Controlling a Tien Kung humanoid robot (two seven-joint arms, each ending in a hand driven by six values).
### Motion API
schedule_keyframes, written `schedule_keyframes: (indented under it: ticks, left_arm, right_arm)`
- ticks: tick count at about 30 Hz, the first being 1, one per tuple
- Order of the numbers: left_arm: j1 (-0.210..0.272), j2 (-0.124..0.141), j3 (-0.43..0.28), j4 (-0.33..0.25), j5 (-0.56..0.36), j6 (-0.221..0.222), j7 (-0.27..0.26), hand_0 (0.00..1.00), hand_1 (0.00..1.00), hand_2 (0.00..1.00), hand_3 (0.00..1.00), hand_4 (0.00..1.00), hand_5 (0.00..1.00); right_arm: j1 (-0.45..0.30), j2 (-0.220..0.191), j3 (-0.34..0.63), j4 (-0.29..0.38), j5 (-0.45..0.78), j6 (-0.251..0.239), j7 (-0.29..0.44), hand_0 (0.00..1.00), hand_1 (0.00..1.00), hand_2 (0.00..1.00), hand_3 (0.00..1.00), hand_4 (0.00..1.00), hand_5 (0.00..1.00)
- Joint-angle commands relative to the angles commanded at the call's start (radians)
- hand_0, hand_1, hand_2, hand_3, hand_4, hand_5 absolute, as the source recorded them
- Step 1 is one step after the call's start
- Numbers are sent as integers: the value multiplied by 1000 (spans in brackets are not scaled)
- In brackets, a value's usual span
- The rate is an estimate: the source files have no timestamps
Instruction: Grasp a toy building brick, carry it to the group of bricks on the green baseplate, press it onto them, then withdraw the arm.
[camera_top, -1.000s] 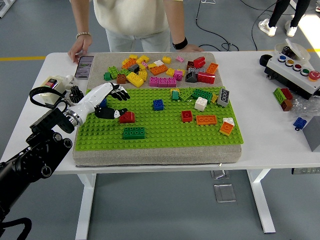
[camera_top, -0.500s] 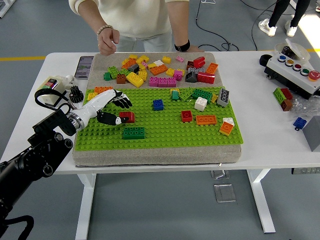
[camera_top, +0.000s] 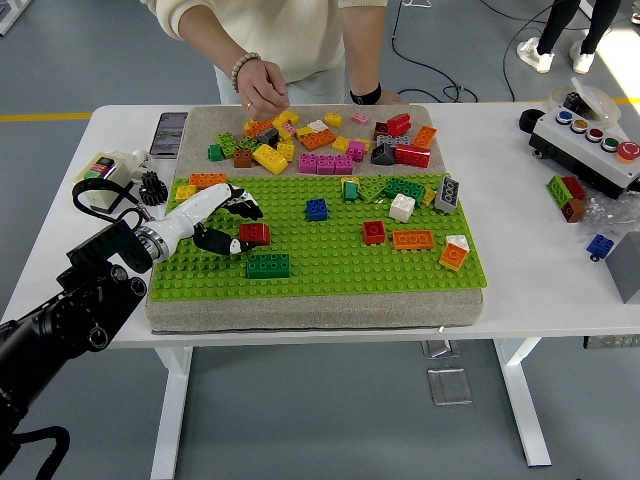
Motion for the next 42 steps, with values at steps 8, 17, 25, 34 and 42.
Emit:
schedule_keyframes:
  ticks: [8,17,25,34,42]
  left_arm:
    - [-16,-4,8,30,-5,0,-3,683,665,607,574,885,2]
    - [-28,-10,15,52,-2,3,-7,690,673,608,577,890,3]
    - [-31,-13,17,67,-6,7,-9,694,676,608,580,895,2]
    - [-35,-16,15,76,-3,6,-12,701,683,611,599,900,2]
    - [-38,-16,17,82,-8,13,-14,696,679,608,591,889,2]
  right_arm:
    - [0,1,-3,0,1,1,-1,754,674,721,638,908,503]
    - [2,1,-1,0,3,1,-2,755,674,721,639,908,502]
    - [2,1,1,0,3,1,-2,754,674,721,638,908,504]
    - [3,1,2,0,5,0,-1,754,673,721,640,910,505]
    - [3,1,3,0,5,0,-1,754,673,721,640,909,504]
